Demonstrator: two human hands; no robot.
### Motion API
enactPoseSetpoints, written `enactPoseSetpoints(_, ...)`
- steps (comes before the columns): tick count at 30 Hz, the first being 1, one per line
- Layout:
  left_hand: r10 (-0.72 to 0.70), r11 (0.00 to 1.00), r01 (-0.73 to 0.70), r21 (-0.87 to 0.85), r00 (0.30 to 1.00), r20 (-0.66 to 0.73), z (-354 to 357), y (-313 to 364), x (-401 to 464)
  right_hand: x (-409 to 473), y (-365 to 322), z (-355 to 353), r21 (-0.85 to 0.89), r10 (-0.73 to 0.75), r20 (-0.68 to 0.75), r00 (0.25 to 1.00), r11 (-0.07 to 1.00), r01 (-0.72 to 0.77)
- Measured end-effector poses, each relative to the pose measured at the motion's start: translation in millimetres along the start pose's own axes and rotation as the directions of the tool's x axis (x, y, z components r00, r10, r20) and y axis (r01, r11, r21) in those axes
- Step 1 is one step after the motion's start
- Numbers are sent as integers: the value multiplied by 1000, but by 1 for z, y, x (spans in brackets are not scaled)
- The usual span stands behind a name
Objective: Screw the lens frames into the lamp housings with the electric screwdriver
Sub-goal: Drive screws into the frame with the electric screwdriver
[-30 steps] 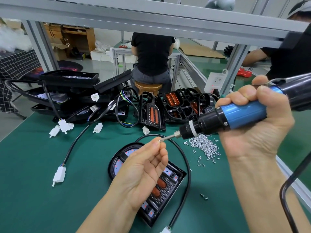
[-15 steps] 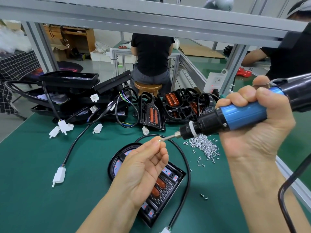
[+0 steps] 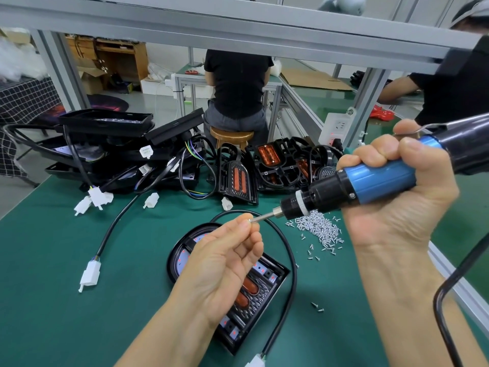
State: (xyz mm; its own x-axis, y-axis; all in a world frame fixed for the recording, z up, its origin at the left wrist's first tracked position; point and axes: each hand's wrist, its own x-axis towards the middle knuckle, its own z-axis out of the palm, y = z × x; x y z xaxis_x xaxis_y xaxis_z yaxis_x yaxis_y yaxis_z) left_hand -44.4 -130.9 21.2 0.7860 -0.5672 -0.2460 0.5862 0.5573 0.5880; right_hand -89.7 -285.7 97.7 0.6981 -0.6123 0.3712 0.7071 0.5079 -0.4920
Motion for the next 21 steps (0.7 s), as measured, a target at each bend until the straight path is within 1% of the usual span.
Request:
enactPoseSetpoints(5, 0, 1000, 0, -28, 1000, -10, 0, -3, 0, 1, 0, -1, -1, 4, 3, 1000, 1000, -4)
enactPoseSetpoints(8, 30, 1000, -30, -9, 999, -20, -1, -5, 0, 0, 0, 0, -25, -10, 11, 1000, 1000, 10)
enactPoseSetpoints(9, 59, 998, -59, 11, 998, -30, 0, -6, 0, 0, 1, 0, -32, -15, 11, 1000, 999, 15)
enactPoseSetpoints(11, 164, 984, -159, 84, 985, -55, 2, -9, 1, -1, 2, -1, -33, -23, 7, 1000, 999, 23)
enactPoseSetpoints(14, 334, 925, -311, 220, 939, -78, 4, -11, 3, -2, 3, -1, -12, -46, -8, 999, 999, 45)
enactPoseSetpoints(15, 359, 912, -332, 239, 930, -79, 3, -12, 4, -3, 4, -1, -8, -53, -11, 999, 999, 53)
enactPoseSetpoints(17, 360, 913, -337, 229, 930, -68, 2, -11, 5, -3, 5, -3, -3, -55, -22, 998, 998, 55)
enactPoseSetpoints(19, 350, 915, -335, 226, 936, -31, 0, -9, 6, -2, 4, -4, 5, -51, -43, 998, 999, 51)
enactPoseSetpoints(21, 361, 895, -351, 274, 932, 13, -3, -7, 6, 0, 4, -6, 18, -46, -61, 997, 999, 47)
